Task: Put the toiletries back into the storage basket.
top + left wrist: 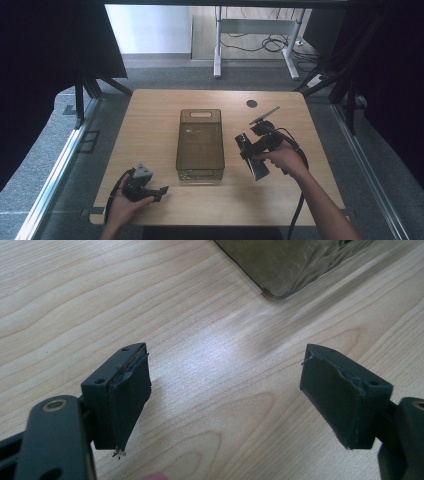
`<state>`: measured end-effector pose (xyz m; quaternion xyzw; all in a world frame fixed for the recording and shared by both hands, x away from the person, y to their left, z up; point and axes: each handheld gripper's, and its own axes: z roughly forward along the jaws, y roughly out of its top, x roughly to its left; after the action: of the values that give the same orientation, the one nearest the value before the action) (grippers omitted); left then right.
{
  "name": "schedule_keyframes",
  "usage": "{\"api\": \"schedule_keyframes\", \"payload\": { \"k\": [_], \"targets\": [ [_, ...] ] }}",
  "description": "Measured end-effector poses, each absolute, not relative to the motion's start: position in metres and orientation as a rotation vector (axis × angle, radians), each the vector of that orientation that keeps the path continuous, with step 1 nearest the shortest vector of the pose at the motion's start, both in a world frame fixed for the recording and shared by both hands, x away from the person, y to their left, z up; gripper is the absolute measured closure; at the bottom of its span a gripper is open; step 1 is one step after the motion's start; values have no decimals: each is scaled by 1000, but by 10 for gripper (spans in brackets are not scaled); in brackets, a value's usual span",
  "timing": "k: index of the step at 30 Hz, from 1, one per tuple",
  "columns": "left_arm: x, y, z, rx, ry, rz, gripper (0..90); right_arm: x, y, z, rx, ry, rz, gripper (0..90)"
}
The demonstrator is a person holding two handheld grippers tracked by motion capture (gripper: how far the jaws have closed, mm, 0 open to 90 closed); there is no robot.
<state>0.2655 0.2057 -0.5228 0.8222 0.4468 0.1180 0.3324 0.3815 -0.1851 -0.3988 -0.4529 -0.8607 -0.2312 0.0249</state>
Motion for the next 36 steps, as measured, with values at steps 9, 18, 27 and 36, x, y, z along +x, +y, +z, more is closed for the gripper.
{"api": "schedule_keyframes", "payload": {
  "k": [9,18,27,36],
  "targets": [
    [265,208,-521,2140,1168,312,207,387,-168,-388,-1366,-2670,-736,460],
    [266,206,-522,2146,1164,306,207,397,-156,-386,-1357,-2652,-738,461],
    [265,205,-522,2148,1157,304,207,406,-140,-381,-1346,-2643,-732,462],
    [265,206,-522,2144,1155,305,207,415,-124,-378,-1332,-2636,-737,462]
  ]
}}
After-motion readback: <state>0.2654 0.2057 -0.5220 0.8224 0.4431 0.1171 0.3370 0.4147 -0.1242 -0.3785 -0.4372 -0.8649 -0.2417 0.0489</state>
